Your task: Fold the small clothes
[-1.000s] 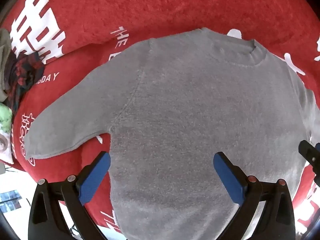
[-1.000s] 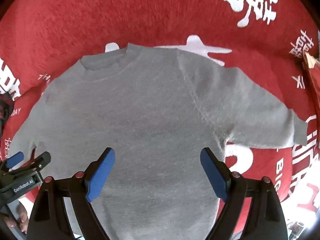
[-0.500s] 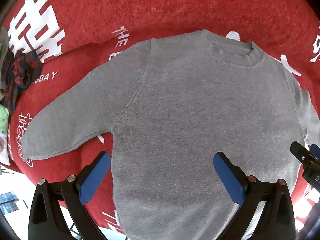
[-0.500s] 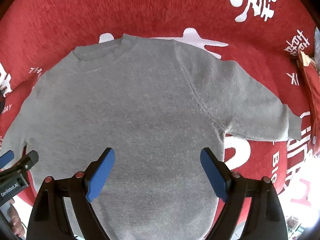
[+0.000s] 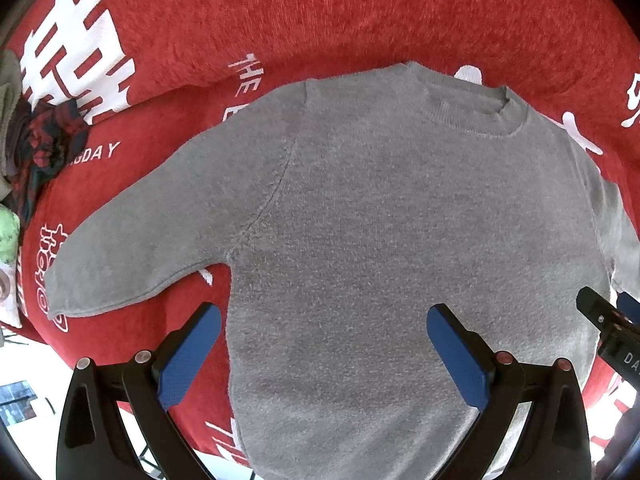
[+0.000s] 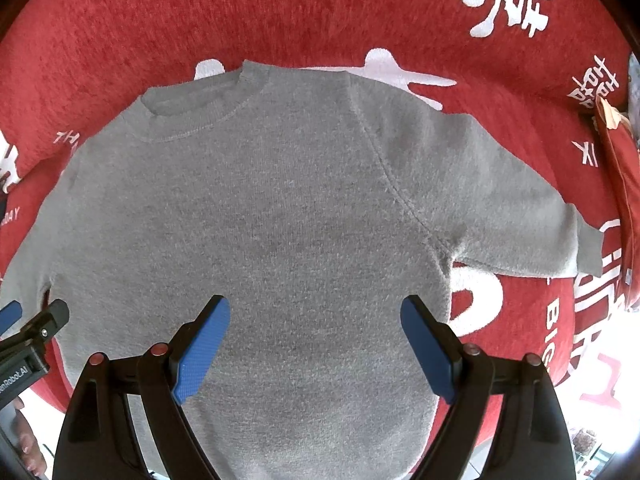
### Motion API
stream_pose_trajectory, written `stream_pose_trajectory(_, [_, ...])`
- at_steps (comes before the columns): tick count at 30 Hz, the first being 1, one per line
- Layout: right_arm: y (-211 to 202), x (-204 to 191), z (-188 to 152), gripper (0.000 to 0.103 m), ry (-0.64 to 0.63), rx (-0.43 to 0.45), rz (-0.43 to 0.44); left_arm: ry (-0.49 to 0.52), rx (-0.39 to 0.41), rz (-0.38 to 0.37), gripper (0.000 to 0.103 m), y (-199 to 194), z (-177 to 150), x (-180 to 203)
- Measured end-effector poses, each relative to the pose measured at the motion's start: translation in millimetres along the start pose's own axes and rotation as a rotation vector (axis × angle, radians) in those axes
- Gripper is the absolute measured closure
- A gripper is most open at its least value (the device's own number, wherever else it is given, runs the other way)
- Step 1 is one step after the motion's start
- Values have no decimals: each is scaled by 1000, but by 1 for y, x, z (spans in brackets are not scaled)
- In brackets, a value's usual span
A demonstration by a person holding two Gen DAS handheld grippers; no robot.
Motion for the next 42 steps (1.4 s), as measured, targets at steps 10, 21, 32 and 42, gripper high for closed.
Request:
stream_pose_trajectory(10, [2,1,-2,13,1,-3,2,-1,-2,0,0,-2,-1,0])
stream_pose_trajectory(21, [3,2,-4,13,1,-4,6,-8,-6,3,0,-1,-5,2])
stream_pose_trajectory(32, [4,3,-5,13,0,-14,5,-9,-5,1,0,0,-8,-2])
stream_pose_trajectory(42, [0,-2,-3,13,1,-7,24,4,2,5,0,-2,-5,1])
Point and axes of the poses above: each gripper's, at about its wrist camera, not at the fingertips, and y roughly the way its jaws point, x to its right, z to its top, the point moved 1 cm from there along y, roughly the way its jaws point, and after that the axes turned 15 degrees about -x, right-handed, at the moved point
